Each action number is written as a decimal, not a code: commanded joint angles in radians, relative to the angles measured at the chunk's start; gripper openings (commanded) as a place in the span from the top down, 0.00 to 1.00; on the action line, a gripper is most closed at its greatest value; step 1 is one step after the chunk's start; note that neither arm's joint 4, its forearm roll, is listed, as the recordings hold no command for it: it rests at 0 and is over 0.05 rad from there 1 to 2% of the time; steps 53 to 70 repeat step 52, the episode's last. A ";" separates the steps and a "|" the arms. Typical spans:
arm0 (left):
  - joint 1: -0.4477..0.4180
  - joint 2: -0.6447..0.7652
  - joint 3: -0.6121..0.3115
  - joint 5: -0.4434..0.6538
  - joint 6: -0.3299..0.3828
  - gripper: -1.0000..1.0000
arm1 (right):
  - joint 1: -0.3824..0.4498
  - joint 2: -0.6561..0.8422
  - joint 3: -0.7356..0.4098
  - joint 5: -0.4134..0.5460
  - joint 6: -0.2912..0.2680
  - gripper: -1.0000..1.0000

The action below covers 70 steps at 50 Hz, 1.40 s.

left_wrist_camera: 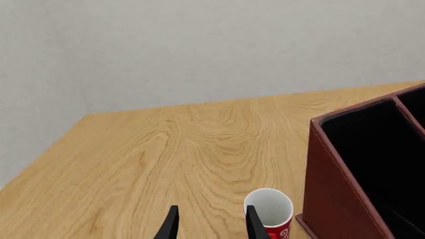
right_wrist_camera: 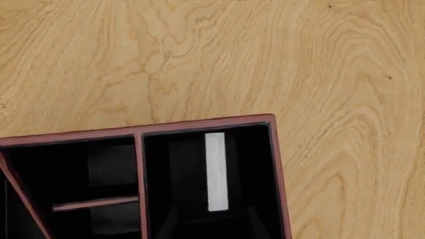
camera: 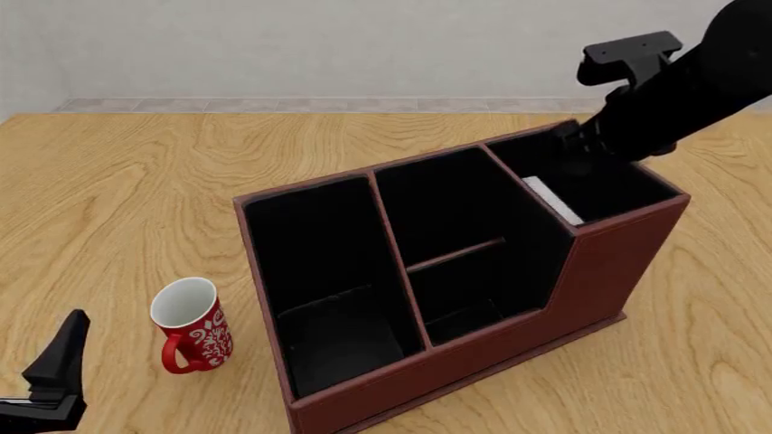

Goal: Pick up the book and place it in the right compartment of the caddy.

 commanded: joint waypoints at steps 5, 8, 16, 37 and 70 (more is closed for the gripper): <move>0.000 0.000 0.000 -0.002 -0.001 0.00 | 0.008 -0.025 -0.033 0.043 -0.007 0.00; 0.001 0.000 0.000 -0.004 -0.003 0.00 | 0.024 -0.046 -0.051 0.075 0.001 0.00; -0.007 0.000 0.000 -0.011 -0.006 0.00 | 0.002 -0.092 -0.122 0.155 -0.025 0.00; -0.021 0.000 0.000 -0.046 -0.016 0.00 | 0.062 -0.367 -0.174 0.308 -0.046 0.00; -0.030 0.000 -0.035 -0.024 -0.004 0.00 | 0.153 -0.531 -0.118 0.299 -0.136 0.00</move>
